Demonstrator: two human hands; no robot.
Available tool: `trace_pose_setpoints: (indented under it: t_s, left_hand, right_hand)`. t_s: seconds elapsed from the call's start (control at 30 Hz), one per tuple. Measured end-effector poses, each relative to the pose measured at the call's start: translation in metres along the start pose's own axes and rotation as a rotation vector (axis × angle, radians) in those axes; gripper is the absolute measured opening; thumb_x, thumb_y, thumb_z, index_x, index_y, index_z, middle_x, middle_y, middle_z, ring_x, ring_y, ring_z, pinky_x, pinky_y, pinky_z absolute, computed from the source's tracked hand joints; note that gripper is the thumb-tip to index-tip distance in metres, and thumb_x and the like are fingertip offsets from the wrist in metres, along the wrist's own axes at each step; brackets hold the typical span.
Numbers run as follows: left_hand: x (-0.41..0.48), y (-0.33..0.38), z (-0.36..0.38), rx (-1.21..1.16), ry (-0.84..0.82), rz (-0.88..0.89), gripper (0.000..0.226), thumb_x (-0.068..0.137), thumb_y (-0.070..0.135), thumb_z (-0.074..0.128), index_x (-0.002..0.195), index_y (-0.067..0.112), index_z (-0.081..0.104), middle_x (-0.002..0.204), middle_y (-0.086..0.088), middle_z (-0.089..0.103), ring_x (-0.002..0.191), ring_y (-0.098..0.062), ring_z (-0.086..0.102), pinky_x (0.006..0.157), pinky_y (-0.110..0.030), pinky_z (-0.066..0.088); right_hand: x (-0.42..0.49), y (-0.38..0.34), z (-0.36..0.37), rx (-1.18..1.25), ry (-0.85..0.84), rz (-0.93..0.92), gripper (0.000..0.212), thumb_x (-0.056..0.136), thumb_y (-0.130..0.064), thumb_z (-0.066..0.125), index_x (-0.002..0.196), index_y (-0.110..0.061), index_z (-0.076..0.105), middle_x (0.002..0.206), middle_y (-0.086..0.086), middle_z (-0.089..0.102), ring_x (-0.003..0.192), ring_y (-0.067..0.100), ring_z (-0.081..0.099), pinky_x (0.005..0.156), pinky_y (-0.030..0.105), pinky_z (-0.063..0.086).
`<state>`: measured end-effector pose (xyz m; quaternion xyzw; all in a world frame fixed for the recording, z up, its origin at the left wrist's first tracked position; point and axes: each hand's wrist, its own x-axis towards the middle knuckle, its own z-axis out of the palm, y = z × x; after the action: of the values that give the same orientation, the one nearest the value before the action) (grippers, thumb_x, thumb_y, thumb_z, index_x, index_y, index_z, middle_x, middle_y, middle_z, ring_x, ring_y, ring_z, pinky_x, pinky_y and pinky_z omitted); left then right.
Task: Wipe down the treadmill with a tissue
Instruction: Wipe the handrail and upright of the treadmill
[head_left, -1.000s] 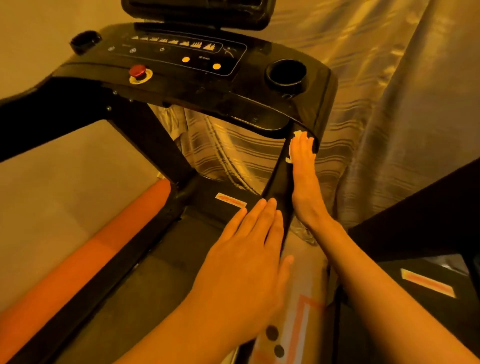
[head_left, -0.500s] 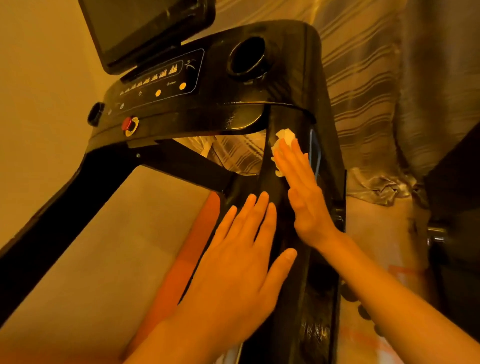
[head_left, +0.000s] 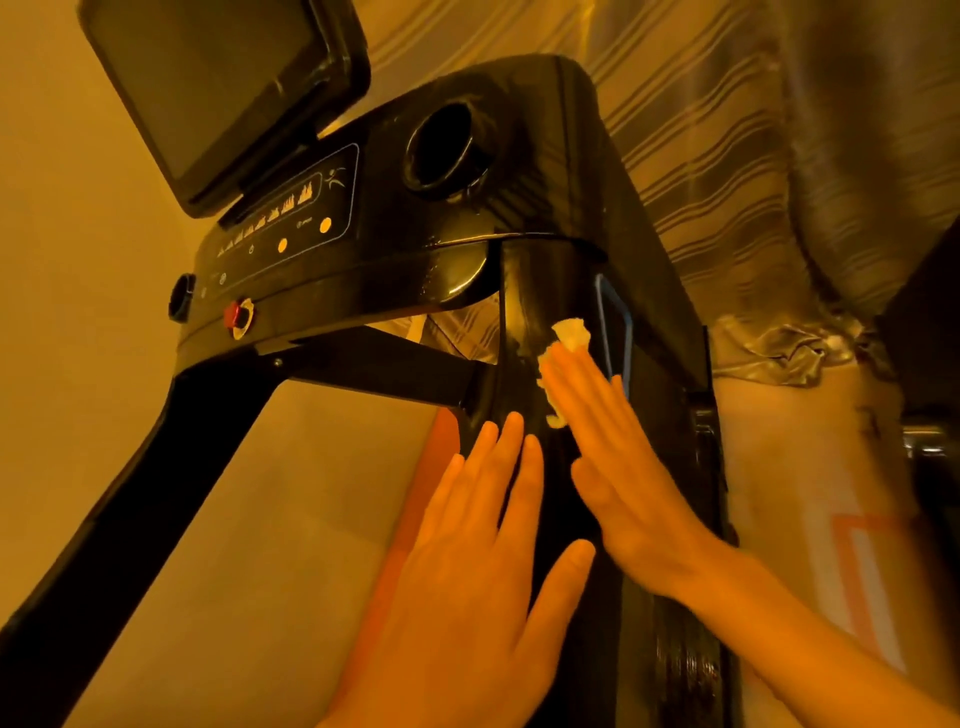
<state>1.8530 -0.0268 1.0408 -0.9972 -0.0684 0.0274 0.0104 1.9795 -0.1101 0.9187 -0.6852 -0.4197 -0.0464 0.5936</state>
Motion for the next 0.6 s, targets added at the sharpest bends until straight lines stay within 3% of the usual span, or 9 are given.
trace_pose_setpoints:
  t_s: [0.13,0.23,0.33,0.43,0.6]
  left_hand:
    - [0.013,0.008,-0.011,0.028,-0.046,-0.052,0.068,0.088,0.076,-0.002,0.146,0.050,-0.026,0.151,0.033,-0.042,0.132,0.017,-0.045,0.108,-0.013,-0.028]
    - [0.020,0.015,-0.014,0.007,-0.043,-0.078,0.069,0.086,0.075,0.002,0.144,0.053,-0.029,0.145,0.038,-0.048,0.128,0.019,-0.048,0.106,-0.011,-0.026]
    - [0.014,0.010,-0.005,-0.007,0.012,-0.072,0.076,0.085,0.082,-0.006,0.151,0.049,-0.023,0.156,0.032,-0.039,0.141,0.013,-0.036,0.112,-0.012,-0.018]
    - [0.009,0.004,0.000,-0.025,0.031,-0.055,0.074,0.087,0.082,-0.004,0.150,0.048,-0.021,0.162,0.030,-0.029,0.148,0.011,-0.027,0.119,-0.016,-0.009]
    - [0.013,0.012,-0.012,-0.017,-0.053,-0.076,0.066,0.090,0.077,0.001,0.141,0.053,-0.034,0.140,0.039,-0.050,0.128,0.018,-0.049,0.100,-0.004,-0.031]
  right_hand:
    - [0.051,0.014,-0.011,-0.029,0.061,0.061,0.075,0.106,-0.061,0.005,0.165,-0.016,0.015,0.174,-0.001,0.002,0.160,0.016,-0.007,0.128,0.046,-0.012]
    - [0.075,0.011,-0.017,-0.088,0.002,-0.040,0.075,0.107,-0.059,0.002,0.163,-0.015,0.026,0.173,0.000,0.015,0.160,0.013,-0.001,0.128,0.041,-0.012]
    - [0.041,0.004,-0.012,-0.064,-0.072,-0.161,0.068,0.110,-0.053,0.009,0.159,-0.016,0.038,0.169,-0.004,0.030,0.160,0.013,0.012,0.129,0.043,-0.005]
    - [0.033,0.012,-0.016,-0.065,-0.068,-0.195,0.069,0.110,-0.054,0.008,0.158,-0.015,0.040,0.168,-0.004,0.031,0.159,0.017,0.016,0.129,0.048,-0.005]
    - [0.079,0.020,-0.017,-0.091,0.026,-0.097,0.069,0.111,-0.052,0.006,0.161,-0.013,0.033,0.171,0.004,0.022,0.161,0.020,0.008,0.128,0.047,-0.010]
